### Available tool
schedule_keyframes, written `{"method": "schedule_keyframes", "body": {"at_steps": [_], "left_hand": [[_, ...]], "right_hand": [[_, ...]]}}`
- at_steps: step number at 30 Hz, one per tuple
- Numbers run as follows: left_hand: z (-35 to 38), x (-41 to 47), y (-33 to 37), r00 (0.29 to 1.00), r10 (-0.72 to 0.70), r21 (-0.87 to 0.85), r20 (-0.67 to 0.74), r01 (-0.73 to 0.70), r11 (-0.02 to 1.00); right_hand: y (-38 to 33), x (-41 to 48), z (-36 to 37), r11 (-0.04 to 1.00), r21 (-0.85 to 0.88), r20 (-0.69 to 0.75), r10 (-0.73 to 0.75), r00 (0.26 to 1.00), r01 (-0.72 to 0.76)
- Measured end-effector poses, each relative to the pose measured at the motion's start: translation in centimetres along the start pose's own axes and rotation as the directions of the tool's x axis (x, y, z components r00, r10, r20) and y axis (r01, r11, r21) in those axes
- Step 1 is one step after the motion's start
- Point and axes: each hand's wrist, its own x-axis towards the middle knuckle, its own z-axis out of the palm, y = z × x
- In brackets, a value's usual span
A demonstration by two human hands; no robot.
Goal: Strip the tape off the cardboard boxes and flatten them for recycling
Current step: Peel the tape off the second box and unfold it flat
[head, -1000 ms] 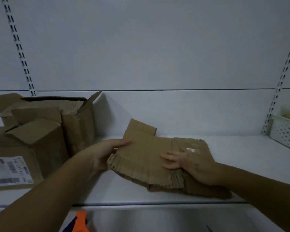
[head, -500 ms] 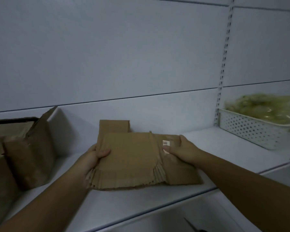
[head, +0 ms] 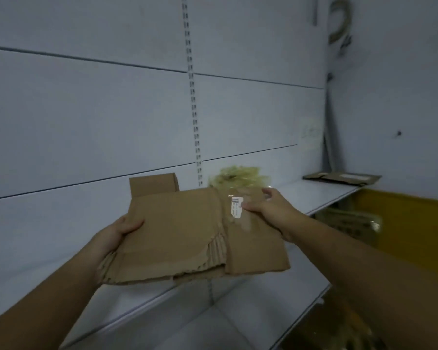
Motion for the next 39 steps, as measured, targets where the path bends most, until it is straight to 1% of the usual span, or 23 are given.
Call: {"method": "schedule_keyframes", "body": {"at_steps": [2,4,7,9,10,12,13,15,18,23,27,31,34,37,39], "left_hand": [[6.5,0.6,-1.1,0.995,-0.039,-0.044,0.094,0.043,0.998],[12.8,1.0,-2.2,0.977,-0.062,-0.073,0.202,0.078,0.994],[21.3,1.6,-3.0,0.949,-0.064,-0.064,0.308,0.087,0.994],[26.2,2.1,-3.5,0.940,-0.070,-0.029,0.333,0.084,0.996],[28.2,2.4,-3.8,0.935,-0.100,-0.016,0.339,0.112,0.994],[31.7,2.9,-4.9,0.901,-0.209,-0.007,0.380,0.228,0.974],[33.0,3.3,-5.5,0.879,-0.258,0.002,0.400,0.281,0.960],[35.3,4.6,-6.7,0.836,-0.328,0.054,0.440,0.340,0.939],[38.4,7.4,-8.4,0.796,-0.369,0.114,0.480,0.361,0.926],[43.7,13.7,-10.4,0.821,-0.333,0.072,0.464,0.340,0.938],[48.9,19.4,-10.9,0.792,-0.319,0.072,0.521,0.332,0.941],[54.1,23.0,-12.3,0.753,-0.319,0.111,0.575,0.314,0.943],[56.9,24.7,-13.9,0.722,-0.372,0.149,0.584,0.355,0.923],[59.3,26.0,-15.6,0.691,-0.421,0.197,0.588,0.383,0.903],[60.9,26.8,-16.3,0.681,-0.449,0.239,0.579,0.385,0.892]], "right_hand": [[0.3,-1.2,-6.5,0.998,-0.052,-0.112,0.026,0.993,-0.032],[0.7,-2.4,-12.9,0.993,-0.028,-0.191,0.105,0.976,-0.112],[1.6,-4.5,-20.8,0.979,0.038,-0.228,0.202,0.953,-0.198],[2.7,-5.5,-24.6,0.984,0.047,-0.286,0.179,0.941,-0.173],[3.2,-5.7,-26.3,0.989,0.031,-0.328,0.147,0.933,-0.145],[4.3,-5.8,-29.2,0.995,-0.005,-0.403,0.092,0.910,-0.103],[4.7,-5.6,-30.4,0.995,-0.008,-0.425,0.091,0.901,-0.104],[5.3,-5.1,-32.7,0.993,-0.001,-0.464,0.107,0.880,-0.121],[6.2,-3.4,-35.5,0.992,-0.011,-0.517,0.103,0.850,-0.127],[6.7,1.3,-39.0,0.990,-0.058,-0.609,0.066,0.790,-0.127],[6.9,4.8,-42.3,0.989,-0.064,-0.644,0.059,0.762,-0.131],[8.6,7.2,-46.0,0.985,-0.021,-0.691,0.107,0.714,-0.169],[10.1,9.3,-49.2,0.988,-0.017,-0.704,0.099,0.704,-0.156],[11.3,11.7,-52.5,0.988,-0.065,-0.698,0.053,0.714,-0.137],[12.0,13.4,-54.9,0.990,-0.068,-0.686,0.044,0.726,-0.124]]}}
